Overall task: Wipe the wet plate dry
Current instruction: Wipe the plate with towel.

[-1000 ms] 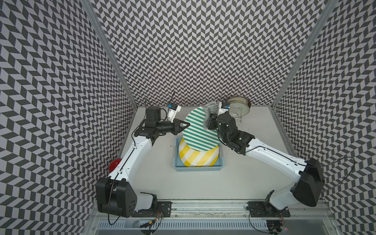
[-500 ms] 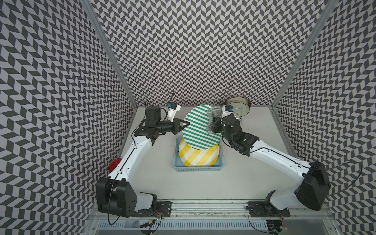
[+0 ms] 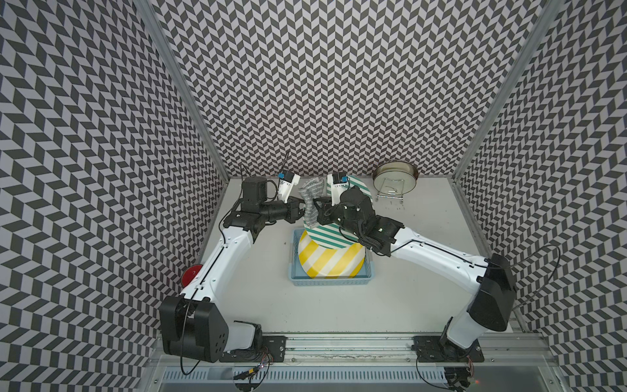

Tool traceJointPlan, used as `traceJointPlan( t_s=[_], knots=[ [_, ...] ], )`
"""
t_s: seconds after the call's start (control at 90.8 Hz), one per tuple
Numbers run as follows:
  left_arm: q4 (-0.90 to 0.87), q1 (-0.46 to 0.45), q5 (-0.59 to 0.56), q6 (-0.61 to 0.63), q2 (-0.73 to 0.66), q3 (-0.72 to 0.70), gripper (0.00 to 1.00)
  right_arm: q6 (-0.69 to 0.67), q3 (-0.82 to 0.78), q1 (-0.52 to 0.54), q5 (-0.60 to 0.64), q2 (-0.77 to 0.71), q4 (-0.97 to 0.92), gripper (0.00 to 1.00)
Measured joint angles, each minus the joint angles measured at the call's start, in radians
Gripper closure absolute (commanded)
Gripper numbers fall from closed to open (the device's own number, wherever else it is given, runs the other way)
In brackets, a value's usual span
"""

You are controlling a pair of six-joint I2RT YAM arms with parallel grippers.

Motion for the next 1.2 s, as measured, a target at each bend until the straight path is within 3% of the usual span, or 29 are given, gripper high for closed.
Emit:
traceJointPlan(
  t_s=[0.231,0.54,0.76,1.201],
  knots=[
    [-0.001,-0.005,-0.008,-0.002,0.003,0.0,1.0,0.05,-0.114,-0.03,0.078,-0.061,0.018,1.0],
    [0.003,-0.005,-0.02,-0.001,0.003,0.0,1.0,0.106,-0.426,-0.226,0.176,-0.228,-0.013,1.0],
    [0.012,-0.005,-0.024,0.001,0.003,0.0,1.0,0.093,-0.453,-0.233,0.124,-0.234,-0.03,1.0],
    [0.049,-0.005,-0.006,0.001,0.003,0.0,1.0,-0.032,-0.203,0.034,0.01,-0.088,-0.002,1.0]
  ],
)
